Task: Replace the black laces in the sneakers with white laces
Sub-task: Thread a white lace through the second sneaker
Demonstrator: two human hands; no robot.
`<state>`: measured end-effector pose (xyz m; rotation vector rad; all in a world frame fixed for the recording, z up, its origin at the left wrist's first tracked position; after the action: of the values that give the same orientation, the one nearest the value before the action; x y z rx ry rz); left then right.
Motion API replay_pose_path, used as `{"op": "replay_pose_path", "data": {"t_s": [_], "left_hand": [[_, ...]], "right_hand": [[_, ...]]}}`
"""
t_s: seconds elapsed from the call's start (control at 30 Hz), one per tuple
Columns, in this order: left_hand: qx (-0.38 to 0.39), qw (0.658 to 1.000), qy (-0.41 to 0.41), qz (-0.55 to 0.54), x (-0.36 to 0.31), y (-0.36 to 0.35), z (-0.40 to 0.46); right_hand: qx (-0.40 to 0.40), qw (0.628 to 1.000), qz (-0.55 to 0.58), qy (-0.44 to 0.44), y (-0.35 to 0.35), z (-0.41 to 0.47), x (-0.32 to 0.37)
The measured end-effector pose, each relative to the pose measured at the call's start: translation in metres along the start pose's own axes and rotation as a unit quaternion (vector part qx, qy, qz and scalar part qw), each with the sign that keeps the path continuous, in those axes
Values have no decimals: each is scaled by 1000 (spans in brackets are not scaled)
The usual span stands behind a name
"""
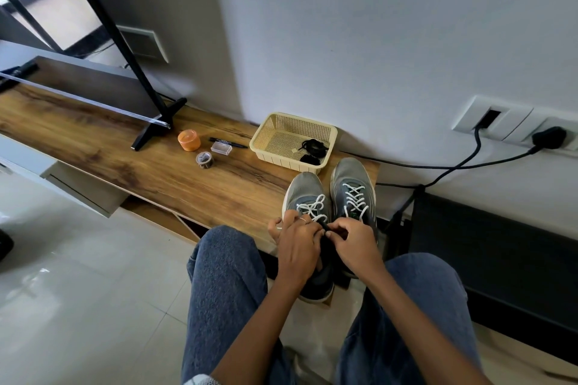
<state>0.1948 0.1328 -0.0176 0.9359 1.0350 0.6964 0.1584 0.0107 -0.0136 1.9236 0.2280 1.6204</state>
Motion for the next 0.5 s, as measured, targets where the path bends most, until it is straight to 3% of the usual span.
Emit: {"op": "replay_pose_path", "data": {"t_s": [0.2, 0.4, 0.5], "left_hand": [[63, 995, -75, 3, 6, -5, 6], [7, 990, -81, 115, -1, 19, 18], [14, 993, -65, 96, 0, 23, 17]], "right_hand": [[20, 1000, -12, 13, 0, 2, 2], [37, 999, -3, -27, 3, 7, -4], [35, 999, 6, -30, 2, 6, -6]]}}
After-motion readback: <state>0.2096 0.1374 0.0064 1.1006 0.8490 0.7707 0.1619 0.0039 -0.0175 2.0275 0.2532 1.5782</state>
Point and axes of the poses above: each hand's wrist, its own z-axis towards the middle knuckle, its own y-axis out of the back of the hand, x = y × z, the point moved 6 cm from there along z, towards the middle knuckle, and after that the axes turned 7 degrees about z, right-handed, at the moved point
